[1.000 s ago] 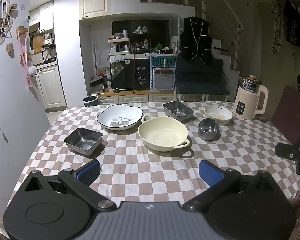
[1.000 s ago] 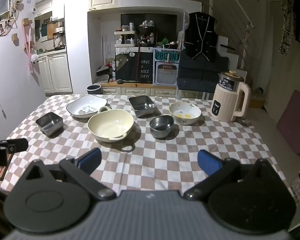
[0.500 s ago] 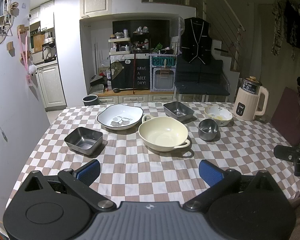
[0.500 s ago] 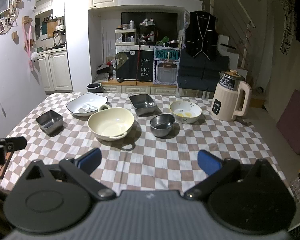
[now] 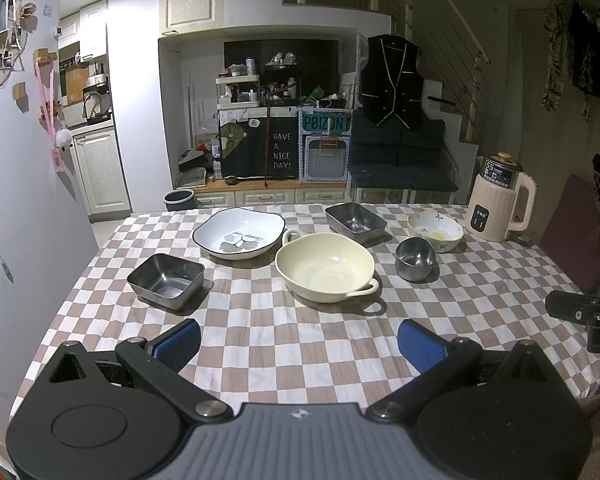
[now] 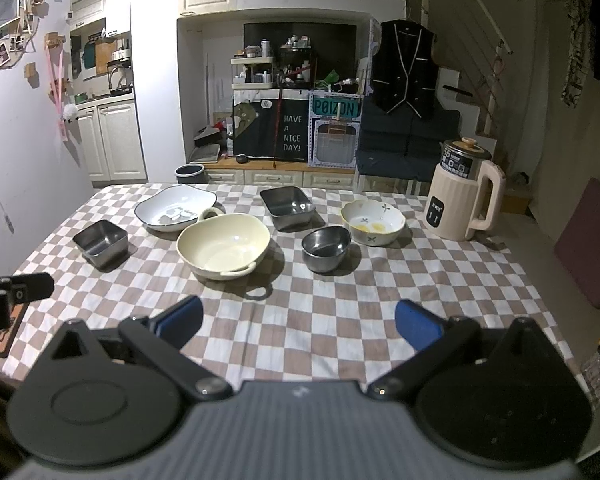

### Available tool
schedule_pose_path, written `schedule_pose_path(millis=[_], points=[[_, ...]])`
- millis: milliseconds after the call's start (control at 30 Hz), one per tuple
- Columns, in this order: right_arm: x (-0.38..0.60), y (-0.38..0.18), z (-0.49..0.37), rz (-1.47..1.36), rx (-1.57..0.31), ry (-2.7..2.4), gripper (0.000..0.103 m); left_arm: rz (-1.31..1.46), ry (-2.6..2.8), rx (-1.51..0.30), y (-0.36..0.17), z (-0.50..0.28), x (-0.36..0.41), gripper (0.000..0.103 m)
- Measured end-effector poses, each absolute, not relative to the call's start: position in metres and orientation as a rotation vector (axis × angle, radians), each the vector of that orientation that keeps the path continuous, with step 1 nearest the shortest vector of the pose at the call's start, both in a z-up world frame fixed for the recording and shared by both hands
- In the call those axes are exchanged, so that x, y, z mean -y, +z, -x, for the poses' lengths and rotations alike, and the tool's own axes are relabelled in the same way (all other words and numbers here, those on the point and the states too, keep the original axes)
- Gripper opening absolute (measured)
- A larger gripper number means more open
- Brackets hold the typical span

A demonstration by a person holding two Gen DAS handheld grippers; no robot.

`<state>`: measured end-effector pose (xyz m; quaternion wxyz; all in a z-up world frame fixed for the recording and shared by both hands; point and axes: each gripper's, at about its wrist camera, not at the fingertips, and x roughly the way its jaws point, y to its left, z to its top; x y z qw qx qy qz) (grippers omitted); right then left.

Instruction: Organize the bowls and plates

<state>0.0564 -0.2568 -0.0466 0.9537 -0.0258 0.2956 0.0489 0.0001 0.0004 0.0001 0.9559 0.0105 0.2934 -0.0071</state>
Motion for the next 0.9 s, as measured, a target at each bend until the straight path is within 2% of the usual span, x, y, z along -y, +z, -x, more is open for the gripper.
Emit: schedule_pose_path(millis=[900], points=[[0.2549,-0.0494,-0.0578,0.055,-0.610,0.103,0.103,-0.016,-0.015,-0.596,0.0002,-0.0002,-0.0006,0.103]])
